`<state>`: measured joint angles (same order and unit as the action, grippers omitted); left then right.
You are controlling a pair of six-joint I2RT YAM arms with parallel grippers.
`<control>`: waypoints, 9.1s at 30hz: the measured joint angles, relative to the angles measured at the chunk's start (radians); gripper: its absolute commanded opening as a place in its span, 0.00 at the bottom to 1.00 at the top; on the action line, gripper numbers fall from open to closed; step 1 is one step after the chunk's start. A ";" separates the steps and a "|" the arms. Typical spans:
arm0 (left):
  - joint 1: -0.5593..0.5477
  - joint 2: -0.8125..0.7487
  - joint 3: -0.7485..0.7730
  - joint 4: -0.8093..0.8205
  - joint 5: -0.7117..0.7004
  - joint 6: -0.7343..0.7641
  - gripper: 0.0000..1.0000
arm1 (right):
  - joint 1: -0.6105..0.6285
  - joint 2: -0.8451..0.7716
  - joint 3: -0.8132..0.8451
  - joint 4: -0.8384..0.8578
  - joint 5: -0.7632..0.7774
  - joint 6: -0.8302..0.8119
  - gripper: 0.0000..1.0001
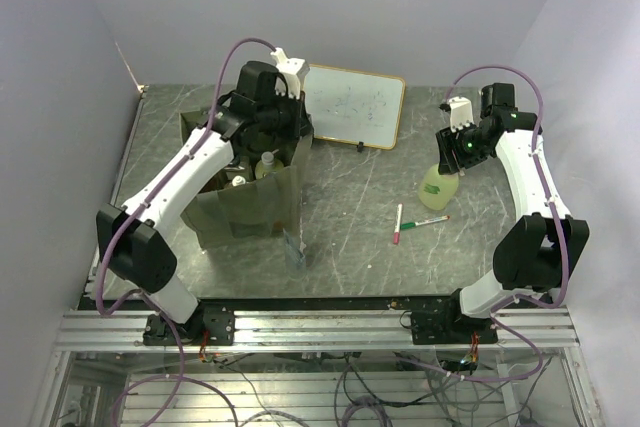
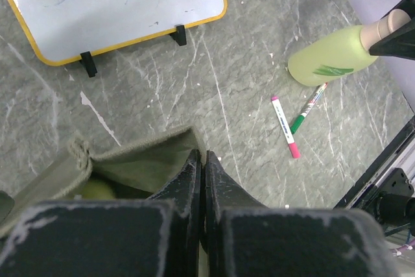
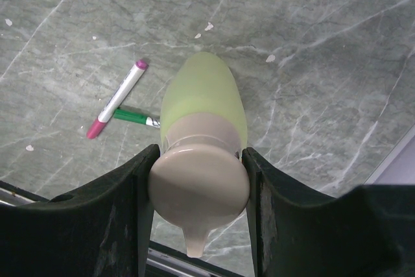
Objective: Place the personal care products into the canvas bag
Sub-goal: Pick up the care product from the center of the board, then place the care product at the center of the board, then pick up the care product from the center of the board, then place the care product at the center of the board, then pick up the care product from the center of the board.
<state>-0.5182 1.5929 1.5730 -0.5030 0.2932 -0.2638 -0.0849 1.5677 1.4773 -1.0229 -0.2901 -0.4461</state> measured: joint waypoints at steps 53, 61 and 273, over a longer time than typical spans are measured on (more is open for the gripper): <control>0.111 -0.211 0.036 -0.055 0.069 0.433 0.82 | 0.296 -0.044 0.029 0.053 -0.043 -0.014 0.00; 0.247 -0.296 0.035 -0.086 0.093 0.467 0.86 | 0.403 0.000 0.066 0.070 -0.041 -0.002 0.00; -0.013 0.101 0.394 -0.386 0.284 0.789 0.92 | 0.321 -0.305 -0.071 0.298 -0.062 0.074 0.81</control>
<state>-0.5308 1.6936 1.9667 -0.8894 0.5774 0.5255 0.2363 1.2629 1.4063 -0.7250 -0.3523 -0.3725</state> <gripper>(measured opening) 0.911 0.806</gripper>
